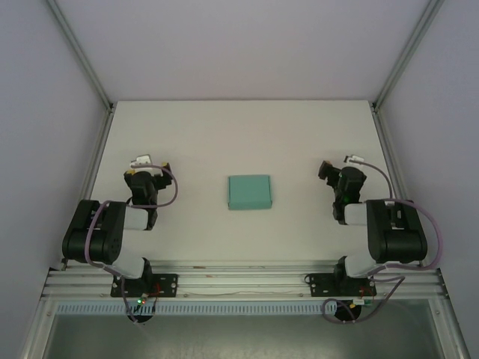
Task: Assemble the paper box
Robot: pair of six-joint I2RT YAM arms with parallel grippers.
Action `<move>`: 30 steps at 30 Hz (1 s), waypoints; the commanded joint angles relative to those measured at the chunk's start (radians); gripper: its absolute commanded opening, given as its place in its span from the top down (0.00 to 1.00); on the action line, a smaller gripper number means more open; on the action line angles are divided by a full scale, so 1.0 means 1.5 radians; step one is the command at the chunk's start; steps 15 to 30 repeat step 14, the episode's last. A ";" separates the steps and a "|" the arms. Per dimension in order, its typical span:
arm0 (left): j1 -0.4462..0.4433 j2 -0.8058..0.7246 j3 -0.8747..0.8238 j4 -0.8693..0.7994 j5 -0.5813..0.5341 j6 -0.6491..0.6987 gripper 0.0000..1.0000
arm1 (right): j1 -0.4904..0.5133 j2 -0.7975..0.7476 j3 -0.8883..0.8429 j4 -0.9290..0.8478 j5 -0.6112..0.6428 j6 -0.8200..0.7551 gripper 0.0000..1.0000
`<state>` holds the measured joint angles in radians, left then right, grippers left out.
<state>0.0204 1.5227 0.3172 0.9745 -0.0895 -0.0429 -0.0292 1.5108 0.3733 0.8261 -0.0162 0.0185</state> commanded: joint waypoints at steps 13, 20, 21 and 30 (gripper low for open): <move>0.001 -0.008 0.004 0.012 0.003 0.009 0.00 | -0.002 -0.009 0.013 -0.003 0.001 0.011 0.00; 0.001 -0.007 0.004 0.015 0.003 0.009 0.00 | -0.002 -0.009 0.013 -0.002 0.001 0.012 0.00; 0.001 -0.007 0.004 0.015 0.003 0.009 0.00 | -0.002 -0.009 0.013 -0.002 0.001 0.012 0.00; 0.001 -0.007 0.004 0.015 0.003 0.009 0.00 | -0.002 -0.009 0.013 -0.002 0.001 0.012 0.00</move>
